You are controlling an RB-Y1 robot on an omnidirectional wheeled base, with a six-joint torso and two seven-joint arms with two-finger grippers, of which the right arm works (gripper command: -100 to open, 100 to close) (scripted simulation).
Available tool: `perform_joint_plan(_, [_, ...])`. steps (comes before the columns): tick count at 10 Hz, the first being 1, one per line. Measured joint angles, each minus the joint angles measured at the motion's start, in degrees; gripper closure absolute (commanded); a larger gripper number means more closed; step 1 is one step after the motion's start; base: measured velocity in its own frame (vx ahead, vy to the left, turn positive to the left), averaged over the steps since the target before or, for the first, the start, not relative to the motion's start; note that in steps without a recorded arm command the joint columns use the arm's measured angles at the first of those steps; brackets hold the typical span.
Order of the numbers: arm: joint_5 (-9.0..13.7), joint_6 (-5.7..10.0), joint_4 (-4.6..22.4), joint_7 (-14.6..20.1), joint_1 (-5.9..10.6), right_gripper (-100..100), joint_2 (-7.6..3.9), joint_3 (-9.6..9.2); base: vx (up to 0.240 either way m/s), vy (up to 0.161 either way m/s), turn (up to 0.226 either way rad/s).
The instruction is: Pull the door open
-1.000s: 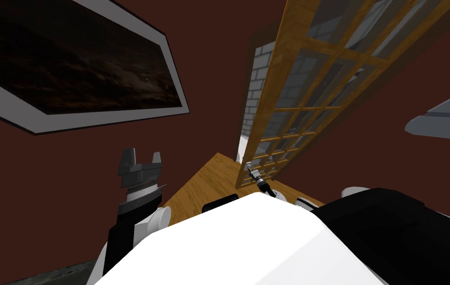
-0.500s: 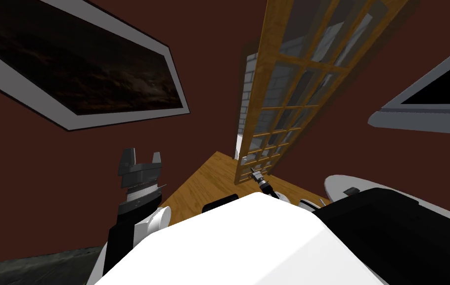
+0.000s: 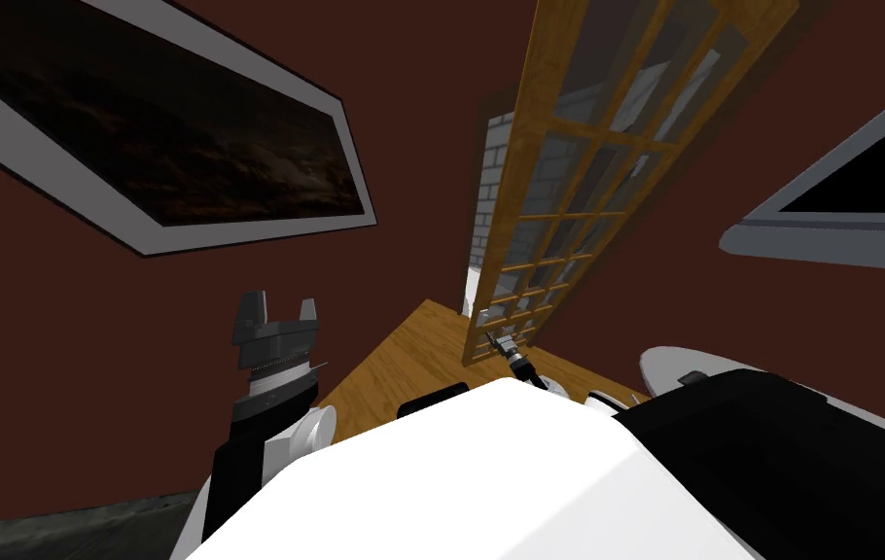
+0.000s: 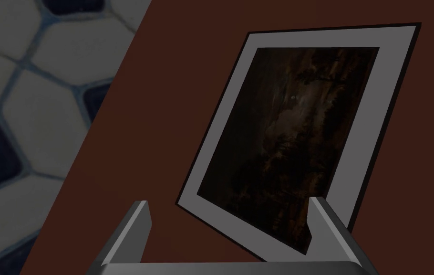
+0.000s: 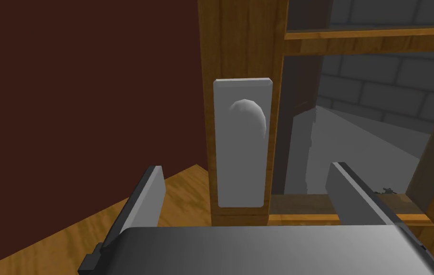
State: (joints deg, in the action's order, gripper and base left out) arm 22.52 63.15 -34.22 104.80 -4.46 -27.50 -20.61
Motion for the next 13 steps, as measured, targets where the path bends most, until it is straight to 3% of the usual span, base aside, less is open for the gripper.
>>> perform_joint_plan(3, [0.19,-0.56,1.09,-0.94,1.48,-100,1.18,0.58,0.197,-0.031,0.046])
perform_joint_plan(4, [0.19,-0.57,1.16,-1.0,1.6,100,1.23,0.6,-0.013,0.0,-0.026])
perform_joint_plan(10, [0.17,-0.82,1.22,-0.95,1.4,100,1.2,0.52,-0.036,-0.01,0.025])
perform_joint_plan(13, [-0.59,1.42,2.14,0.47,0.9,100,0.27,-0.76,-0.174,-0.077,0.122])
